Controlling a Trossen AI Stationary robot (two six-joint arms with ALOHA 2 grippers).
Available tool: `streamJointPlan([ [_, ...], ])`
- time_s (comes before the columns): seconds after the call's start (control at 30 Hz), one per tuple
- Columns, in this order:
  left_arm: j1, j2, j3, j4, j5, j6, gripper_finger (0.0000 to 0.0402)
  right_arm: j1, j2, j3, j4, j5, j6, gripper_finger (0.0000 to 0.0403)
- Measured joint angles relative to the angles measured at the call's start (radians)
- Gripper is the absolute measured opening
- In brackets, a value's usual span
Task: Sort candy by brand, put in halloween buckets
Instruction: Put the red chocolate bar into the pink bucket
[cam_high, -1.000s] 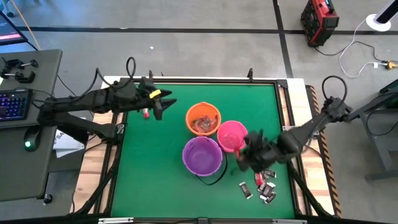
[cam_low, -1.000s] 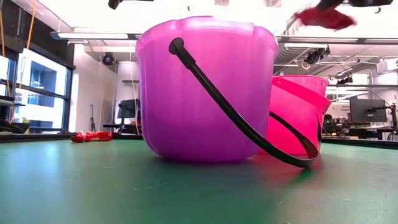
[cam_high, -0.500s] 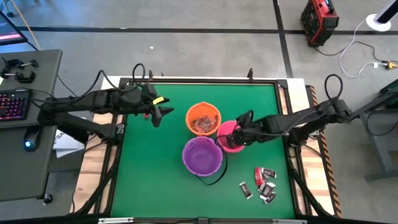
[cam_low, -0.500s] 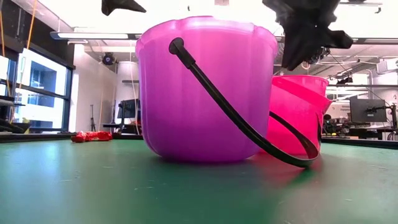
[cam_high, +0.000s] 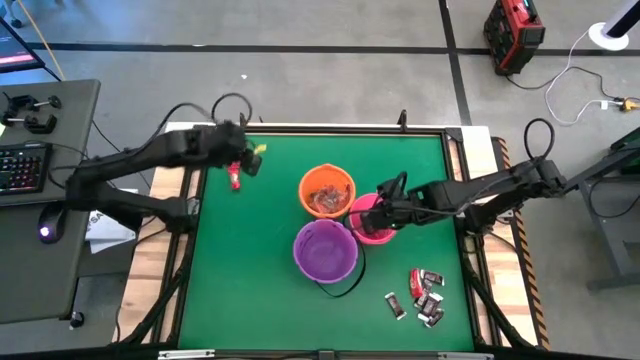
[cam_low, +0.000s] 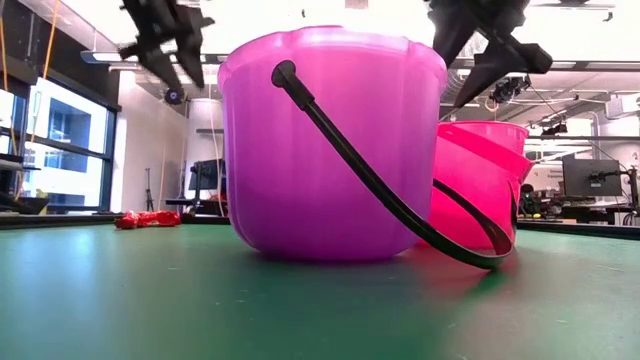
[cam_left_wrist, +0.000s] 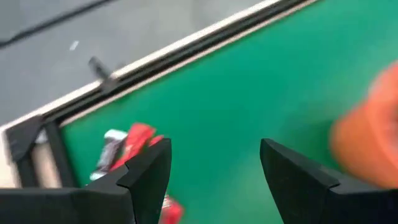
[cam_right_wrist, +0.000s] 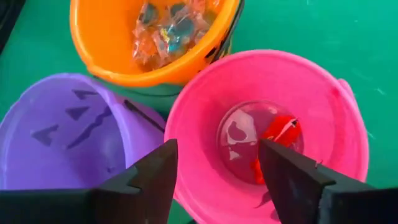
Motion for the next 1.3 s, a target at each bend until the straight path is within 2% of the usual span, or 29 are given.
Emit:
streamJointPlan([
  [0.17,0.186,0.173,-0.002,-0.082,0.069,0.059,0.0236,-0.014,0.000,0.000,0.002,-0.028,0.004,0.0216],
  [0.3,0.231,0.249,-0.087,0.011,0.123,0.028,0.0236,-0.012,0.000,0.000,0.003,-0.030,0.023,0.0216],
  [0.4,0.220,0.233,-0.203,0.098,0.163,-0.060,0.0236,-0.002,0.000,0.000,0.003,-0.031,0.023,0.0216],
  [0.7,0.205,0.077,-0.532,0.388,0.154,-0.391,0.0236,0.009,0.000,0.001,0.002,-0.010,0.017,0.0216],
  [0.9,0.206,0.089,-0.618,0.402,0.099,-0.514,0.0236,-0.004,0.000,0.001,0.002,-0.010,-0.003,0.0216],
  [1.13,0.206,0.089,-0.697,0.509,0.117,-0.556,0.0234,-0.004,0.000,0.001,0.002,-0.005,-0.003,0.0216],
  [1.23,0.206,0.087,-0.720,0.545,0.116,-0.568,0.0215,-0.004,0.000,0.001,0.002,-0.004,-0.003,0.0216],
  [1.3,0.206,0.086,-0.725,0.546,0.118,-0.573,0.0186,-0.004,0.000,0.001,0.002,-0.004,-0.003,0.0216],
])
